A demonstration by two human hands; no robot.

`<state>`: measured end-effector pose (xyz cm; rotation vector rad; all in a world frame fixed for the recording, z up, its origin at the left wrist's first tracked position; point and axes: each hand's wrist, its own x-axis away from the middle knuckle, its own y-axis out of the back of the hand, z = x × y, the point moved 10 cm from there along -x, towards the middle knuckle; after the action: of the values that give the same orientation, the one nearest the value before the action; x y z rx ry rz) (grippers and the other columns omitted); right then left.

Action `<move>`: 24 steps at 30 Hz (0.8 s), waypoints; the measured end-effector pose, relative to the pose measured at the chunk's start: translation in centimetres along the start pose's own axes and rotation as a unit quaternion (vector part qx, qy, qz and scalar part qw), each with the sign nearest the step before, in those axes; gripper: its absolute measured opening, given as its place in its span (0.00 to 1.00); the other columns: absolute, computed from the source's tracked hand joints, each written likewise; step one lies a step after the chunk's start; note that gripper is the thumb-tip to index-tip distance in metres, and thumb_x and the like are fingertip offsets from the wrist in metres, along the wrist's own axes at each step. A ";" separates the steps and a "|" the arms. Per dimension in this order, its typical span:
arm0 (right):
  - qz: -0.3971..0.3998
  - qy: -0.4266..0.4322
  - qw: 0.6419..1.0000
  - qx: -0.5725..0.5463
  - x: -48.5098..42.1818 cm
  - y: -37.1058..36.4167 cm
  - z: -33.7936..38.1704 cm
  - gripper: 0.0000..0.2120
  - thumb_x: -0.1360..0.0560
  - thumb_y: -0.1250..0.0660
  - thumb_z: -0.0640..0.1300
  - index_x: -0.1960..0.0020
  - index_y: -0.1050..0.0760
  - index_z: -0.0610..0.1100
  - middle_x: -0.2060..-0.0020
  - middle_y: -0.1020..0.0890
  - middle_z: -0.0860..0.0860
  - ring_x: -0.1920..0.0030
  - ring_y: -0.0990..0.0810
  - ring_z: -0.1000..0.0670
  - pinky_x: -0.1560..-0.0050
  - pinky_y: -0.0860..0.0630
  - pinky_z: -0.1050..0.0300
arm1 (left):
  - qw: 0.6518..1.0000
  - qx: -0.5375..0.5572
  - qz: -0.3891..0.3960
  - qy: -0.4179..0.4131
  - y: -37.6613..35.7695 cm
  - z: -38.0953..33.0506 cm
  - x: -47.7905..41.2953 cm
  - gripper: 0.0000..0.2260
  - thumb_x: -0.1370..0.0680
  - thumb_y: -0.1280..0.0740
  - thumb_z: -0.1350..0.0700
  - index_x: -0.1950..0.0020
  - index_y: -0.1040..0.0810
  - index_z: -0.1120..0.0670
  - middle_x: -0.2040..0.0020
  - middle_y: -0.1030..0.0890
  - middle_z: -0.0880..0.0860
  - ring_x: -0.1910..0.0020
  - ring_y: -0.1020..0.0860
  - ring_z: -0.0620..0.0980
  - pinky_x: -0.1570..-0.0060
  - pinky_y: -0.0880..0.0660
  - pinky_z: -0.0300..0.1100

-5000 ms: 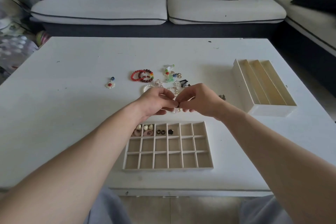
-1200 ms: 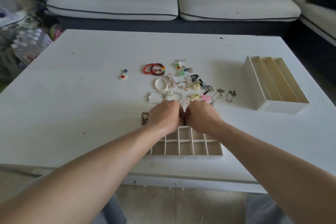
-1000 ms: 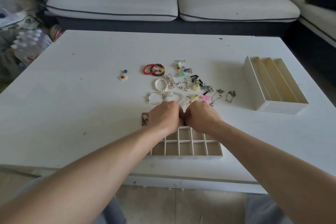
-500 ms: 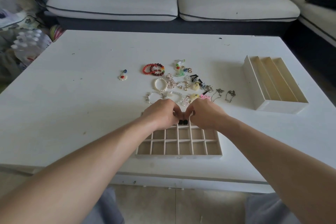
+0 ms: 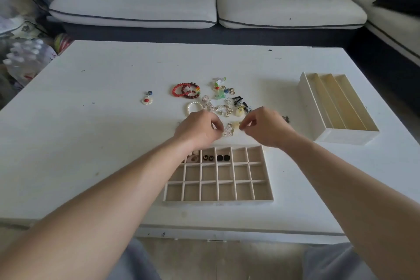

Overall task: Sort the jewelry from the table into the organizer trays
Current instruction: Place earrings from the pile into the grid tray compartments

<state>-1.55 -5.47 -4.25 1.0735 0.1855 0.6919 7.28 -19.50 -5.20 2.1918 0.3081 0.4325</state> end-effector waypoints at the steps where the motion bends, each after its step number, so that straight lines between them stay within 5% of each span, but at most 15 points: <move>1: -0.016 -0.008 1.000 -0.009 -0.4 0.6 -0.9 0.12 0.25 0.35 0.38 0.53 0.15 0.51 0.63 0.22 0.59 0.59 0.21 0.51 0.62 0.27 0.59 | 1.000 0.002 -0.008 0.002 0.1 0.0 -0.5 0.06 0.24 0.31 0.55 0.54 0.16 0.45 0.54 0.19 0.44 0.55 0.19 0.48 0.53 0.22 0.44; 7: -0.056 -0.046 0.997 -0.037 -3.0 1.2 -4.4 0.16 0.24 0.36 0.35 0.46 0.17 0.51 0.65 0.26 0.61 0.68 0.25 0.59 0.68 0.34 0.66 | 1.000 0.002 -0.013 -0.007 -1.0 -0.8 -3.4 0.08 0.23 0.30 0.58 0.47 0.17 0.48 0.46 0.17 0.47 0.47 0.19 0.51 0.44 0.21 0.50; 15: -0.017 -0.011 0.999 0.027 -5.6 -2.5 -2.1 0.16 0.27 0.25 0.46 0.40 0.19 0.55 0.49 0.22 0.53 0.47 0.21 0.49 0.53 0.26 0.55 | 0.993 -0.112 0.002 -0.033 -4.3 -2.3 -6.1 0.16 0.23 0.29 0.54 0.35 0.21 0.53 0.41 0.20 0.52 0.43 0.21 0.54 0.46 0.23 0.48; 24: -0.021 -0.017 0.999 0.034 -5.5 -2.9 -1.9 0.05 0.25 0.27 0.47 0.49 0.17 0.53 0.51 0.19 0.50 0.50 0.19 0.46 0.52 0.22 0.53 | 0.991 -0.121 -0.015 -0.061 -4.4 -2.7 -5.5 0.13 0.22 0.31 0.55 0.37 0.19 0.51 0.41 0.22 0.53 0.42 0.22 0.56 0.47 0.23 0.48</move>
<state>-5.50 -8.22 -8.67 1.1419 0.2031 0.6327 0.81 -16.93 -8.23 1.9633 0.2104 0.3007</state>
